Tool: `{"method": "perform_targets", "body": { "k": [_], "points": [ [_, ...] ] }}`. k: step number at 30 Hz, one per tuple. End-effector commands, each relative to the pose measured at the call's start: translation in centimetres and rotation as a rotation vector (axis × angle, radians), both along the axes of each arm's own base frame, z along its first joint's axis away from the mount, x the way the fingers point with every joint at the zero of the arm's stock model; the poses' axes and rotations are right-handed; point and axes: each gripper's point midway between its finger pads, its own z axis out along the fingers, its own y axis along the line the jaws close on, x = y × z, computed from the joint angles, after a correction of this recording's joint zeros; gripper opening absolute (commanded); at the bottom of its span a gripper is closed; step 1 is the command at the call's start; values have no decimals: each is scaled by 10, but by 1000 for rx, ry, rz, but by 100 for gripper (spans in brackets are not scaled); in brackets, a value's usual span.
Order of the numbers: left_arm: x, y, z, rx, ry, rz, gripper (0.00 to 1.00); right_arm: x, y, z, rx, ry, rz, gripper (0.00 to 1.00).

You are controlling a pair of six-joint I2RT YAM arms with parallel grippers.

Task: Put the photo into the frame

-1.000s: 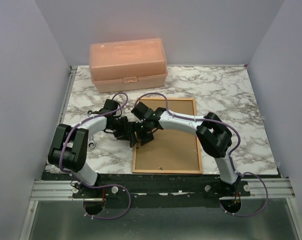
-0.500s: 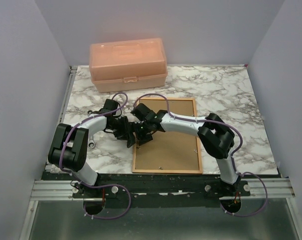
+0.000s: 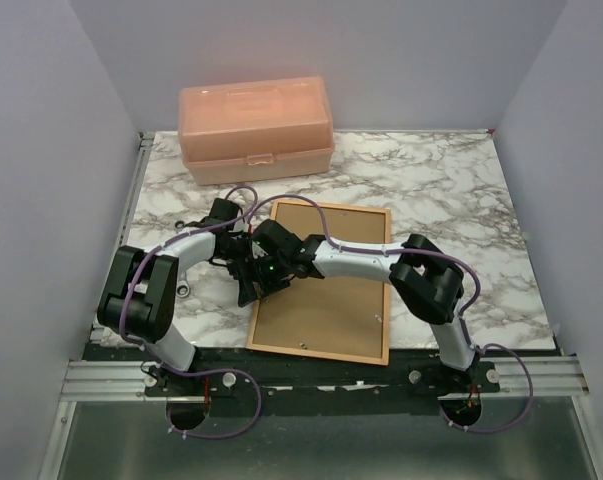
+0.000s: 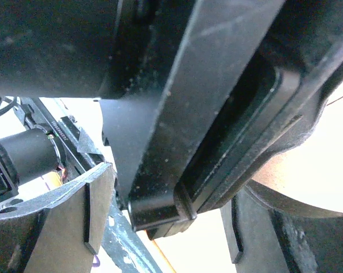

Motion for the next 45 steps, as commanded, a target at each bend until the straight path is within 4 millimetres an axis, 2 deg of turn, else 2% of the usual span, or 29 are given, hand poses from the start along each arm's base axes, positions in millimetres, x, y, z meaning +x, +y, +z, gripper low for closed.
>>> {"method": "perform_targets", "body": {
  "k": [1,3,8,11,14,18,20,23,28,32,34,38,41,45],
  "points": [
    [-6,4,-23,63,23,-10,32,-38,7,-22,6,45,119,76],
    [-7,5,-24,66,31,-9,24,-41,3,-23,-6,45,138,76],
    [-6,4,-27,68,51,-11,14,-56,1,-16,14,62,223,76],
    [-7,4,-28,70,62,-12,13,-72,3,-13,38,98,295,76],
    [-6,4,-28,71,61,-12,9,-81,-1,-20,6,111,327,75],
    [-7,4,-28,73,64,-11,3,-84,-10,-32,-52,111,328,66],
    [-7,4,-29,73,67,-12,0,-84,-14,-32,-57,101,319,53],
    [-7,4,-29,75,68,-10,0,-85,-16,-27,-40,93,324,41],
    [-7,5,-30,79,74,-11,0,-91,-16,-13,5,101,341,30],
    [-8,5,-29,77,72,-11,0,-84,-12,5,32,65,313,28],
    [-8,5,-30,77,73,-11,0,-74,-9,9,22,30,273,31],
    [-8,5,-28,74,66,-16,0,-39,-18,11,-37,6,176,36],
    [-8,3,-25,62,50,-22,0,-7,-20,30,31,28,92,41],
    [-9,3,-23,54,40,-22,3,49,-28,60,135,15,-30,53]
  ]
}}
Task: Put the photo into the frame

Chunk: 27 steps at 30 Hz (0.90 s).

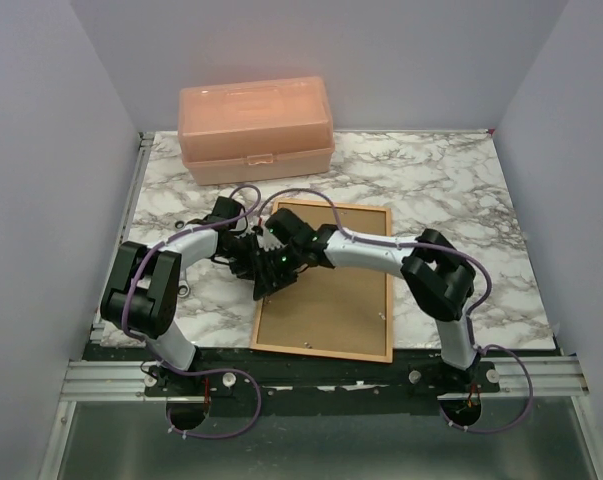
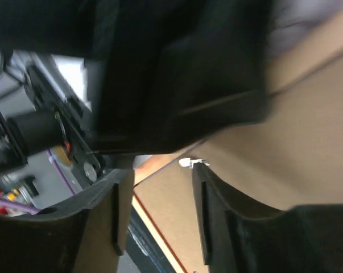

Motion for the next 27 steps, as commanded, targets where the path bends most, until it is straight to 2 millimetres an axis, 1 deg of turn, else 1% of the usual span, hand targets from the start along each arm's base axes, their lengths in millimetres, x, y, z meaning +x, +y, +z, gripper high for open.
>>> {"method": "perform_targets", "body": {
  "k": [1,3,5,7,9,10,11,12,16,18,23,27],
  "points": [
    [-10,8,-22,63,14,5,3,71,-7,54,138,-32,-167,57],
    [-10,7,-21,53,10,3,4,100,-12,59,137,-60,-230,63],
    [-10,6,-22,49,13,1,4,127,-19,54,99,-88,-293,66],
    [-11,6,-23,49,16,-1,4,151,-28,44,30,-119,-358,69],
    [-11,6,-22,48,16,-3,4,172,-38,34,-49,-169,-405,74],
    [-11,6,-22,49,13,-2,4,181,-40,32,-77,-198,-418,76],
    [-11,6,-22,51,14,-3,4,188,-43,26,-118,-222,-425,78],
    [-12,7,-23,51,15,-3,4,194,-43,23,-136,-237,-423,79],
    [-11,7,-23,53,14,-4,2,208,-43,12,-194,-283,-404,79],
    [-12,7,-22,52,15,-3,2,213,-46,6,-223,-307,-399,77],
    [-12,7,-20,52,5,0,2,211,-53,-6,-247,-332,-376,73],
    [-10,6,-16,45,-6,-2,2,208,-53,-15,-241,-329,-355,68]
  ]
}}
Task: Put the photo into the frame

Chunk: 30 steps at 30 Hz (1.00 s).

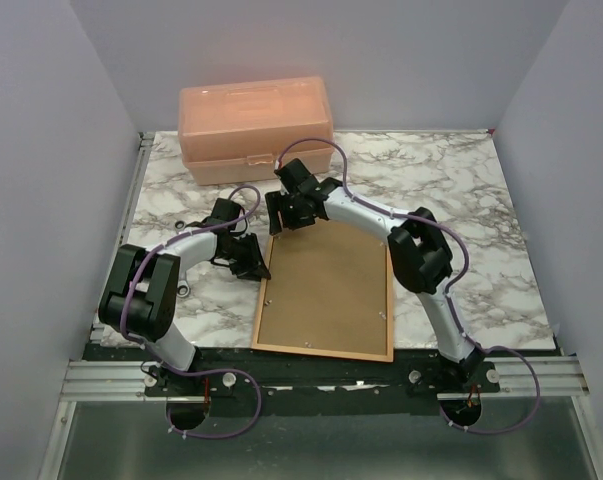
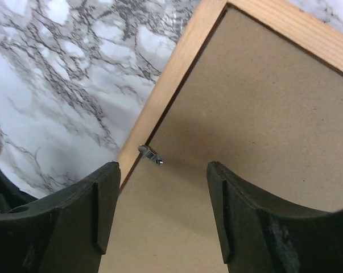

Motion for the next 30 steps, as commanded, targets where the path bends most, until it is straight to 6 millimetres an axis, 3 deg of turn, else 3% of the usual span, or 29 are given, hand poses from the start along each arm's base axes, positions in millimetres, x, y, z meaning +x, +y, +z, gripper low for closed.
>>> {"method": "perform_targets", "body": {
  "k": [1,14,24,30],
  "points": [
    [-10,7,-16,58,23,-3,2,-2,-6,-13,-43,-19,29,67],
    [-12,7,-22,62,39,-7,2,9,-12,-21,-135,-114,20,64],
    [-12,7,-23,65,46,-8,1,0,-5,-33,-277,-189,68,71],
    [-12,8,-24,67,48,-9,1,2,-8,-39,-358,-237,61,68]
  ]
}}
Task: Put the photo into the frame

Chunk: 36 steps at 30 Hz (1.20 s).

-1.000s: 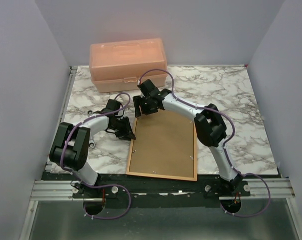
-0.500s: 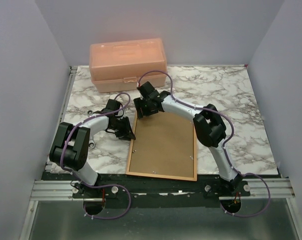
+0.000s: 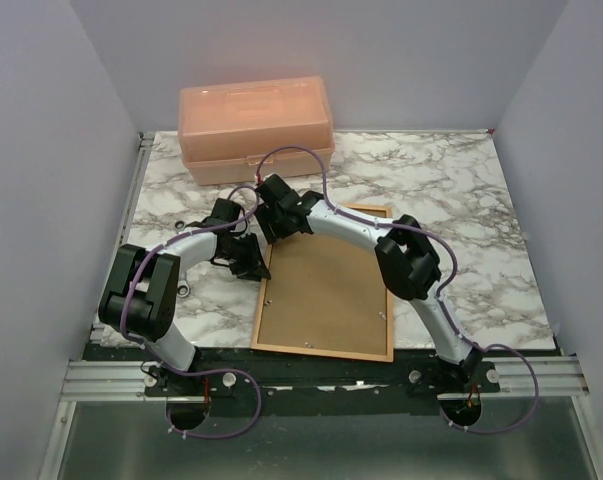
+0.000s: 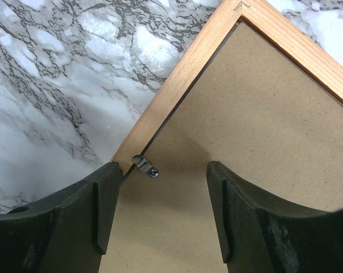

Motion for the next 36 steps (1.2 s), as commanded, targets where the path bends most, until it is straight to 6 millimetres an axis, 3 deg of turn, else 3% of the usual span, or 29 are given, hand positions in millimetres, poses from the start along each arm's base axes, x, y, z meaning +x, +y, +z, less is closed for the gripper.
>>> {"method": "perform_targets", "body": {
  "k": [1,4,9,16,23,30,36],
  "points": [
    [-12,8,-23,69,48,-8,1,6,-14,-21,-134,-48,-26,67],
    [-11,8,-24,69,48,-10,1,10,-18,-17,-149,-72,-51,56],
    [-11,8,-24,70,47,-9,1,18,-27,-19,-193,-93,-120,46],
    [-12,8,-24,69,44,-9,1,23,-32,-33,-243,-81,-184,44],
    [-12,9,-24,72,46,-9,0,29,-38,-30,-243,-62,-249,38],
    [-13,9,-24,71,45,-7,0,12,-16,3,-81,-18,-130,54],
    [-13,8,-23,69,44,-8,0,-10,-18,5,-40,25,-43,68]
  ]
}}
